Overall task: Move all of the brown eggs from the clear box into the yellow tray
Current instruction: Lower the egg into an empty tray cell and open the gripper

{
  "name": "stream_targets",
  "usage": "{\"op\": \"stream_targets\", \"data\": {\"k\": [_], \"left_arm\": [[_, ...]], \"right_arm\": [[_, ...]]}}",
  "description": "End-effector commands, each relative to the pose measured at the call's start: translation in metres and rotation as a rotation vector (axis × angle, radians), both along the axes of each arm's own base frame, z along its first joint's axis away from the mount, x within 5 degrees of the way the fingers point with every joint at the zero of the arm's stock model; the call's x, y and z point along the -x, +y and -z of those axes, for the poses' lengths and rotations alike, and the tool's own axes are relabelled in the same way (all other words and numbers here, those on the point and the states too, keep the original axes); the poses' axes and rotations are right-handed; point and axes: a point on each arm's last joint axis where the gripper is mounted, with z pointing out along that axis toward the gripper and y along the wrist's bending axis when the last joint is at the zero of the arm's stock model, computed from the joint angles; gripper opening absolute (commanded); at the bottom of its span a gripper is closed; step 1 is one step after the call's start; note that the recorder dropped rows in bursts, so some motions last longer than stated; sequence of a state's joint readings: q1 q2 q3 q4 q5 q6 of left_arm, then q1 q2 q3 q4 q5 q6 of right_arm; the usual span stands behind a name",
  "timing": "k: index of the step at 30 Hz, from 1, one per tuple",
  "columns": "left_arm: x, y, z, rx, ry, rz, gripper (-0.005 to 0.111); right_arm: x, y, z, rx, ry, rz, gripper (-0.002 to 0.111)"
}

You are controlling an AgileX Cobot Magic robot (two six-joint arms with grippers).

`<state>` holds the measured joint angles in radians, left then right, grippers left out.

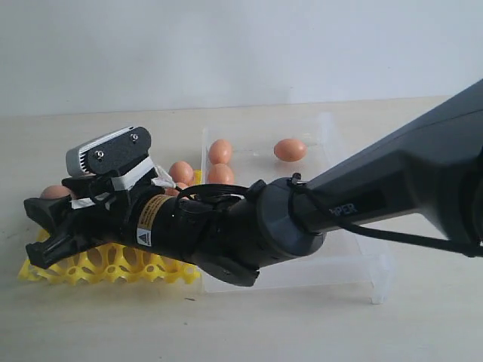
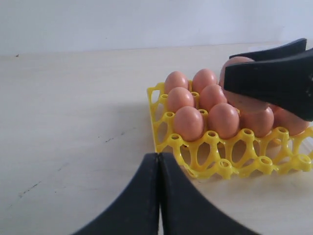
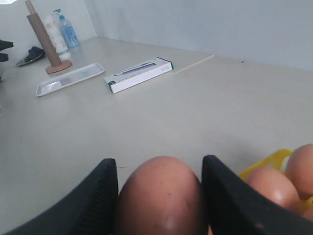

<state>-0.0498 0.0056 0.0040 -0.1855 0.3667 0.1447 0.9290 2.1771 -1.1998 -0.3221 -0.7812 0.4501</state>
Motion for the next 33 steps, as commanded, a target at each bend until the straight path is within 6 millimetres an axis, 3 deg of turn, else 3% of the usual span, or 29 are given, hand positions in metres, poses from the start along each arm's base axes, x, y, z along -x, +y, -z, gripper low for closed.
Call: {"op": "stream_targets", "data": {"k": [1,15,33], "left_arm": [[0.0,0.0,-0.002,0.001,-0.019,-0.003,0.0],[0.0,0.0,-0.002,0.001,-0.019,-0.003,0.0],[0.0,0.0,-0.002,0.001,-0.019,-0.003,0.0]], "right_arm": [[0.001,0.01,-0.003,-0.004,-0.051,-0.081,0.0],[-0.005,0.029,0.012,0.049,-0.069,-0.165,0.0],[-0.011,0.034,0.033,0.109,-0.07,-0.156,0.0]]}}
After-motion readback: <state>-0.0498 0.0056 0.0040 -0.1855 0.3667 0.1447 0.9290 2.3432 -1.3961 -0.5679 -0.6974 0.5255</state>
